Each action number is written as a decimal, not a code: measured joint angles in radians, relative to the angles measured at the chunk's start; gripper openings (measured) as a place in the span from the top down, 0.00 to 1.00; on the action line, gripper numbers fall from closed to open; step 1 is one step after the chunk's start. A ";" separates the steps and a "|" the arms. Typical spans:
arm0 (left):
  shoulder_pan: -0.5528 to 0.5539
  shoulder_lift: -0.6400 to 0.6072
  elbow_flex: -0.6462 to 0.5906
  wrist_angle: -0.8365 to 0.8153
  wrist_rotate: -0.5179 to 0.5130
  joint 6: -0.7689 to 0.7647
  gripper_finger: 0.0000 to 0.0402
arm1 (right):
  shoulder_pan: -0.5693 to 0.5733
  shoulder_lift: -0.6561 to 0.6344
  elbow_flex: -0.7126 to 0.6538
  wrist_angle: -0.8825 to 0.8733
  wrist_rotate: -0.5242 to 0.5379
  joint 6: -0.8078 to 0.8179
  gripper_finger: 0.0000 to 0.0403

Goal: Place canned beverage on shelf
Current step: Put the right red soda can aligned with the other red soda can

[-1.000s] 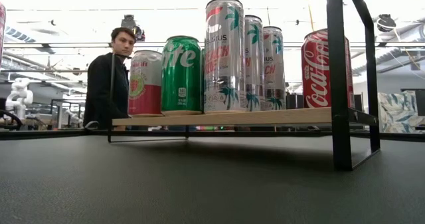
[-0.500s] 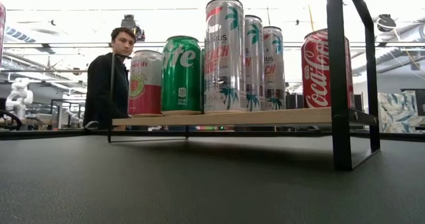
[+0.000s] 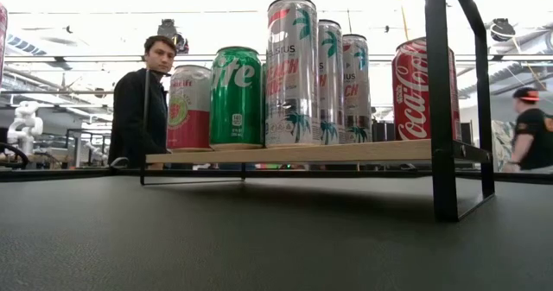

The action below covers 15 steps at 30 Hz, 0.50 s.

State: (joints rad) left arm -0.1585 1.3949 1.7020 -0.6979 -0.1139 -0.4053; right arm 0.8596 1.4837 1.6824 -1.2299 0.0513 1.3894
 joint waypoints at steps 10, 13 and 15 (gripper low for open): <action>-0.001 0.000 0.000 0.000 -0.022 -0.006 0.02 | -0.110 -0.001 0.205 -0.057 0.048 -0.069 0.33; -0.005 0.000 0.000 0.012 -0.023 -0.007 0.02 | -0.140 -0.001 0.254 -0.055 0.085 -0.085 0.33; -0.010 0.000 0.000 0.029 -0.034 -0.006 0.02 | -0.160 -0.001 0.281 -0.057 0.106 -0.094 0.33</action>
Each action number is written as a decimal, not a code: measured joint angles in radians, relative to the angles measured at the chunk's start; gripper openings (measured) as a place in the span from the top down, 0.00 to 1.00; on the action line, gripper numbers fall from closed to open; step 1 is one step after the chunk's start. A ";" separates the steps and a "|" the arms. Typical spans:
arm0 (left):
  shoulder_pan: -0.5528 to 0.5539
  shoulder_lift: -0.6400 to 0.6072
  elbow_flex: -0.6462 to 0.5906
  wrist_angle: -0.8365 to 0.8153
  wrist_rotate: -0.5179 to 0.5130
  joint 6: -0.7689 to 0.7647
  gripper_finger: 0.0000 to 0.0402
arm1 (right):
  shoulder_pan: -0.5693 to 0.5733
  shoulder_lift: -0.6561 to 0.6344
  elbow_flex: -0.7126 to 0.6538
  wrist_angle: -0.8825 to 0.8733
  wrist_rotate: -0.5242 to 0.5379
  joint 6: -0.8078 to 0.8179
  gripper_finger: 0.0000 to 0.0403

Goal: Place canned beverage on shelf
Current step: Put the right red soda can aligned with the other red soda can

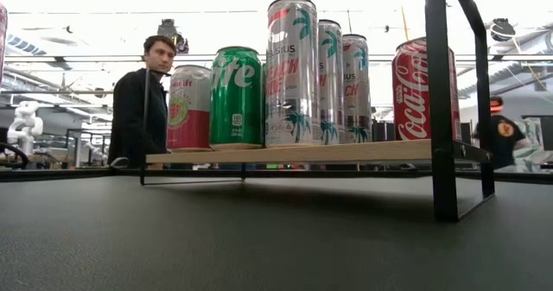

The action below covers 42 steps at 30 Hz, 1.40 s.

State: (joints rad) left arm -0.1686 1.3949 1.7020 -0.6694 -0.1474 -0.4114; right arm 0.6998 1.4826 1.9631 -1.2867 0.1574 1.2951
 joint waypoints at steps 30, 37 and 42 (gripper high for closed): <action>-0.187 0.190 0.000 0.302 -0.256 0.262 0.02 | -0.332 0.000 0.071 0.213 0.104 -0.055 0.33; -0.169 0.205 0.001 0.268 -0.294 0.271 0.02 | -0.373 0.000 0.071 0.255 0.104 -0.060 0.33; -0.157 0.225 -0.001 0.258 -0.297 0.271 0.02 | -0.387 0.000 0.071 0.289 0.104 -0.063 0.33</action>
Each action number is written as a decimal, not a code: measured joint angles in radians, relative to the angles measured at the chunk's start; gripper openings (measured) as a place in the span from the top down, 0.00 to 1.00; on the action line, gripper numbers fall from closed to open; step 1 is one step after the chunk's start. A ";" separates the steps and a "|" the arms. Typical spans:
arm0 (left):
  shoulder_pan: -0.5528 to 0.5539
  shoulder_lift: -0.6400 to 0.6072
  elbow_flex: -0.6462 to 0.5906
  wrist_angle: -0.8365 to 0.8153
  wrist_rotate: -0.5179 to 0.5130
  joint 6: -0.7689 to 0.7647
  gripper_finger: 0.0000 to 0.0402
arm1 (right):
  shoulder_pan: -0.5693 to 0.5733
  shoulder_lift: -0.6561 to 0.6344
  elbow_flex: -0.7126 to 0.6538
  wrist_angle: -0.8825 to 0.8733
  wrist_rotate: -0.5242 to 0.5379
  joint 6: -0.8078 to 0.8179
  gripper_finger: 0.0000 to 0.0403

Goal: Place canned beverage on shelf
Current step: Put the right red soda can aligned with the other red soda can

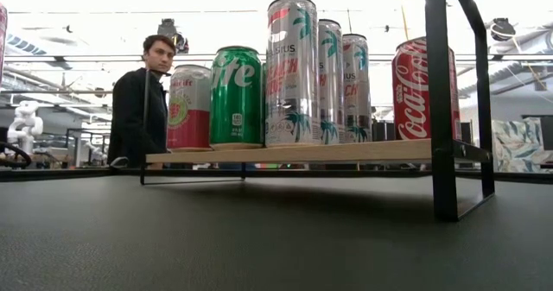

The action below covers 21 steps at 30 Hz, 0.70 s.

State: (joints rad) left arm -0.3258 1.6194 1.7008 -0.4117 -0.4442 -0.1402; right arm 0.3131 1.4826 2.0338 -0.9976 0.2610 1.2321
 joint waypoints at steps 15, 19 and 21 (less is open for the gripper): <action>0.005 0.002 0.001 -0.002 -0.032 0.019 0.29 | 0.000 0.000 0.000 0.007 0.023 0.000 0.33; 0.005 0.002 0.001 -0.001 -0.033 0.019 0.28 | 0.000 0.000 0.000 0.007 0.025 -0.010 0.32; 0.005 0.002 0.001 -0.001 -0.035 0.015 0.28 | 0.000 0.000 0.000 0.007 0.025 -0.017 0.30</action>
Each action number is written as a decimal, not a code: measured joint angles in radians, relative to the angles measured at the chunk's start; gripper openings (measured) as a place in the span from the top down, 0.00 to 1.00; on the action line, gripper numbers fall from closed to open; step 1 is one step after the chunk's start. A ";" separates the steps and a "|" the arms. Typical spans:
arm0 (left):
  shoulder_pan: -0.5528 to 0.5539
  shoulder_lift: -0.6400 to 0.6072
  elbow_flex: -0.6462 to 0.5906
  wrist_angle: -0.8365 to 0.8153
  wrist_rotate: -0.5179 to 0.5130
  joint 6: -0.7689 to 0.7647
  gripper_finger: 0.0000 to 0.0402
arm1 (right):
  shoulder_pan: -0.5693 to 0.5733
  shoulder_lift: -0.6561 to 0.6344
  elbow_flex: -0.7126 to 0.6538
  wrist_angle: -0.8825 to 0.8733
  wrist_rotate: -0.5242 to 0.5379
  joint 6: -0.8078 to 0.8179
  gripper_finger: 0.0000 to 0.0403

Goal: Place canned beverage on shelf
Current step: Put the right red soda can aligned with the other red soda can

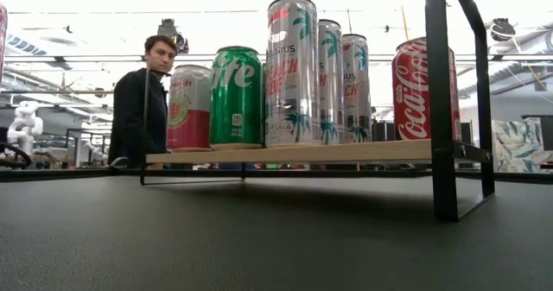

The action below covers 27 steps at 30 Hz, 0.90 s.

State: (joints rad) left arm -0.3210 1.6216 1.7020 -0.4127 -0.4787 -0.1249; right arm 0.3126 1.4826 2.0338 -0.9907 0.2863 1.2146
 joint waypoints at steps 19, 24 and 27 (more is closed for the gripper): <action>0.064 -0.060 0.000 0.094 0.403 -0.287 0.27 | 0.027 -0.120 0.001 0.173 0.000 -0.584 0.10; 0.102 -0.060 0.000 0.162 0.566 -0.324 0.27 | 0.061 -0.145 0.000 0.160 0.001 -0.724 0.11; 0.131 -0.060 0.000 0.214 0.659 -0.353 0.27 | 0.085 -0.155 0.000 0.146 0.020 -0.757 0.11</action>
State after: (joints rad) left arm -0.1901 1.5612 1.7016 -0.1990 0.1799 -0.4775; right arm 0.3971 1.3275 2.0335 -0.8444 0.3064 0.4574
